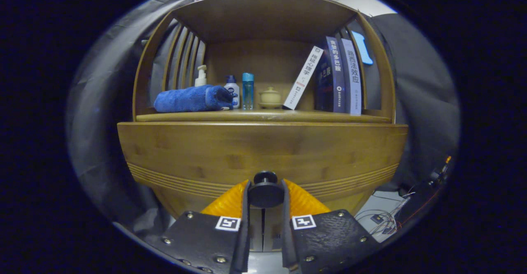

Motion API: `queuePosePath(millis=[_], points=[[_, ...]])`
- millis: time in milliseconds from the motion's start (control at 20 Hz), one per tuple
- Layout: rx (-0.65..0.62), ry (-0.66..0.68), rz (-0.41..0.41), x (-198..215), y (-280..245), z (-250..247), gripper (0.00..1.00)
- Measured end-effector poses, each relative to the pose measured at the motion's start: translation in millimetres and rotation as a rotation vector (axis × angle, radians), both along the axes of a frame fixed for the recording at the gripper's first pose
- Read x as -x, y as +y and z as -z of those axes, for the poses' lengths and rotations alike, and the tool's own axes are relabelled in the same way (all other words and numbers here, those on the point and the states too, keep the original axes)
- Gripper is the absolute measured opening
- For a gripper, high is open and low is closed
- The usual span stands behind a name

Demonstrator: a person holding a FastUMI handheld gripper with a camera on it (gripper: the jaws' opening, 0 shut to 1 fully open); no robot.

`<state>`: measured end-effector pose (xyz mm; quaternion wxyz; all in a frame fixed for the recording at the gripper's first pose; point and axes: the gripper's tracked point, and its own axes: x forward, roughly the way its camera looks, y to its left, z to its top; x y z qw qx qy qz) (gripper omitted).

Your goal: Pull open the drawer, take out the items inside it, and place them on the countertop above the cabinet.

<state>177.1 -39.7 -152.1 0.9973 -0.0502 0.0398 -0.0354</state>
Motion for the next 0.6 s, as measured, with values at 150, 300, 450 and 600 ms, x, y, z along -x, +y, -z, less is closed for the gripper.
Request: queuePosePath(millis=[150, 300, 450, 600], points=[[0.008, 0.006, -0.004, 25.4, -0.1, 1.0, 0.31], [0.024, 0.023, -0.011, 48.1, 1.7, 3.5, 0.31], [0.048, 0.049, -0.023, 73.5, 3.1, 14.1, 0.31], [0.058, 0.047, -0.042, 91.7, 7.0, 11.4, 0.31]])
